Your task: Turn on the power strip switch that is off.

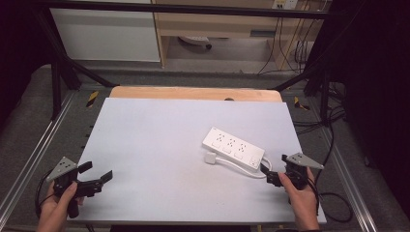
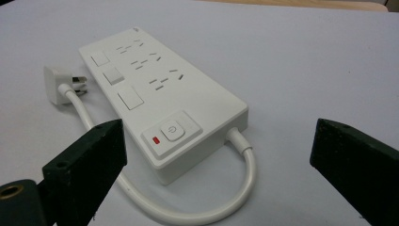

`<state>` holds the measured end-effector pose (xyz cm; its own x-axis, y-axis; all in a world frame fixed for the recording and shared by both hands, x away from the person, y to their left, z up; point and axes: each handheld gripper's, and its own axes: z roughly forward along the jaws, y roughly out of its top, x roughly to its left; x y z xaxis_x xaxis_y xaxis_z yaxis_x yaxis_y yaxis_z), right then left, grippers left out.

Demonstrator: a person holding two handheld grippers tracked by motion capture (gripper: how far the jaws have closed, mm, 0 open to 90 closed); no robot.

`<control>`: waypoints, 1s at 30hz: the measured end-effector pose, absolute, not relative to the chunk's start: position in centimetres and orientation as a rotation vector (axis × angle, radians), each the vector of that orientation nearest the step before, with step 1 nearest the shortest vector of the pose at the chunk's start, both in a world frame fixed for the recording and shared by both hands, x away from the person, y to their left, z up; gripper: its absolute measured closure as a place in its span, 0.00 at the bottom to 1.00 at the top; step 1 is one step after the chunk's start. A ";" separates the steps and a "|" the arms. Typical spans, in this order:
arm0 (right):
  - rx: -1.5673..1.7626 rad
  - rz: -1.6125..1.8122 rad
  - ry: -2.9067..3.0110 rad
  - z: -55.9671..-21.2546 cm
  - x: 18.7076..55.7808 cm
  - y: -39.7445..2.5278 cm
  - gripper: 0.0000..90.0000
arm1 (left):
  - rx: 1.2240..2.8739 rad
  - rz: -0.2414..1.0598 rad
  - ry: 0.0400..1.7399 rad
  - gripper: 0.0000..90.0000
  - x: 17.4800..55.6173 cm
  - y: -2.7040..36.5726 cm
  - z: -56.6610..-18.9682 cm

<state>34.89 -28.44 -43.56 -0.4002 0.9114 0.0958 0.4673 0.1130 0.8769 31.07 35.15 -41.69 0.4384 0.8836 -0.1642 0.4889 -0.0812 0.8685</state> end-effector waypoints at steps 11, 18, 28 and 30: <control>1.351 1.234 1.931 -43.0 34.6 -28.6 0.05 | 1.732 0.513 1.184 0.08 31.1 34.9 -41.7; 1.339 1.230 1.961 -42.5 34.6 -28.3 0.04 | 1.743 0.513 1.187 0.08 31.1 34.8 -41.7; 1.340 1.260 1.968 -42.2 34.6 -28.2 0.04 | 1.765 0.513 1.183 0.08 31.1 34.5 -41.7; 1.338 1.264 1.968 -42.1 34.6 -28.1 0.04 | 1.762 0.511 1.173 0.07 31.1 34.5 -41.7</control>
